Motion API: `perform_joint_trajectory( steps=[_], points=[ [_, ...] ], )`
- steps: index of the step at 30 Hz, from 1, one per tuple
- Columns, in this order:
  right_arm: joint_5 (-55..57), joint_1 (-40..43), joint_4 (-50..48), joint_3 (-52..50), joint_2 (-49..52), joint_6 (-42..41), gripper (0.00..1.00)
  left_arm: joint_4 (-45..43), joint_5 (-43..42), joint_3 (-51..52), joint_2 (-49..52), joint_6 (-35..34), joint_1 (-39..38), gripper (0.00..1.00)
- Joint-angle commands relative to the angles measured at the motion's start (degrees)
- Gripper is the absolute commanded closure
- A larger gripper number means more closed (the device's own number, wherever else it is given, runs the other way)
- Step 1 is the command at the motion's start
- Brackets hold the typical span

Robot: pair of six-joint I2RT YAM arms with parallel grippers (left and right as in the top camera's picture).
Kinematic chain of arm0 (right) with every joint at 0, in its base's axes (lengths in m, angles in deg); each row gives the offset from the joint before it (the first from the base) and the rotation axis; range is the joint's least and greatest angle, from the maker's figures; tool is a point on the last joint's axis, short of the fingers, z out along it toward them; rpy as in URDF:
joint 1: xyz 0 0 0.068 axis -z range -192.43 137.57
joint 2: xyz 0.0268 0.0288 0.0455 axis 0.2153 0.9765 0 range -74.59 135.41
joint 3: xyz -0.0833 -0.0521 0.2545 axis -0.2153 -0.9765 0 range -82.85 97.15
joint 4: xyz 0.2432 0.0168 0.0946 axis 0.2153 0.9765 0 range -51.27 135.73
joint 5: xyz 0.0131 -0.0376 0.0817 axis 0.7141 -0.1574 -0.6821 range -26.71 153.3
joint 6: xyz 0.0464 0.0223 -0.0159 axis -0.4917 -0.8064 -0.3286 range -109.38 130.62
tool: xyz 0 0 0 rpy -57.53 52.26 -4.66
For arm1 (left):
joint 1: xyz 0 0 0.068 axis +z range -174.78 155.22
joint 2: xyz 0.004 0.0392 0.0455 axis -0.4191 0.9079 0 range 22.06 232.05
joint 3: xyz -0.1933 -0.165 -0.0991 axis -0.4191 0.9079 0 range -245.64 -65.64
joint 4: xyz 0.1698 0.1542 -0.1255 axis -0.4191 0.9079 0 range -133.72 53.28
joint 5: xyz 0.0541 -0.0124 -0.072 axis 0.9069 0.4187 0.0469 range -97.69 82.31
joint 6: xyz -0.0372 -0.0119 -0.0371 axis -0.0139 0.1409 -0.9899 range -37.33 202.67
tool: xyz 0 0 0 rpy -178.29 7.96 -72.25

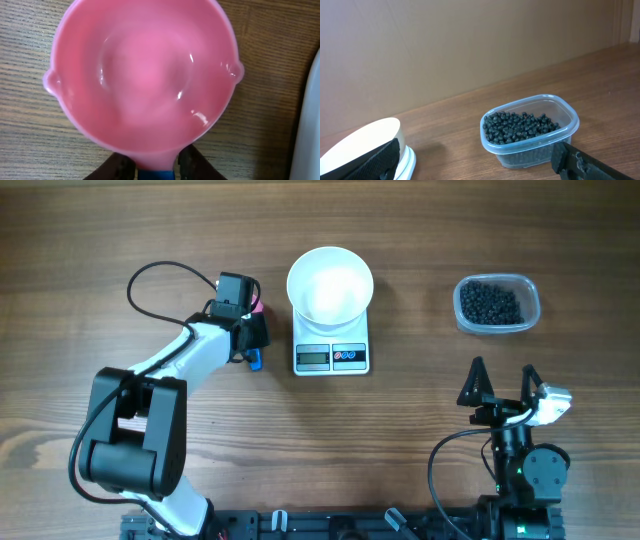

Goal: Scoop item into bowl and weigh 150g on scale
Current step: 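Lower the left gripper and close it on the blue scoop handle, then lift the pink scoop with the left gripper toward the white bowl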

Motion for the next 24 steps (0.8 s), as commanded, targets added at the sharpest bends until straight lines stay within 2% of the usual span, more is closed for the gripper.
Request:
perform_joint_trajectory(
  steps=[1, 8, 17, 24],
  points=[
    [0.2, -0.1, -0.3, 0.0, -0.4, -0.3, 0.00, -0.2, -0.3, 0.5, 0.8, -0.1, 0.0, 0.68],
    [0.2, -0.1, -0.3, 0.0, -0.4, -0.3, 0.00, -0.2, -0.3, 0.5, 2.6, -0.1, 0.0, 0.69],
    [0.2, -0.1, -0.3, 0.0, -0.4, -0.3, 0.00, -0.9, -0.3, 0.4, 3.2, -0.1, 0.0, 0.74],
    [0.2, -0.1, -0.3, 0.0, -0.4, -0.3, 0.00, -0.9, -0.3, 0.3, -0.2, -0.1, 0.1, 0.75]
  ],
)
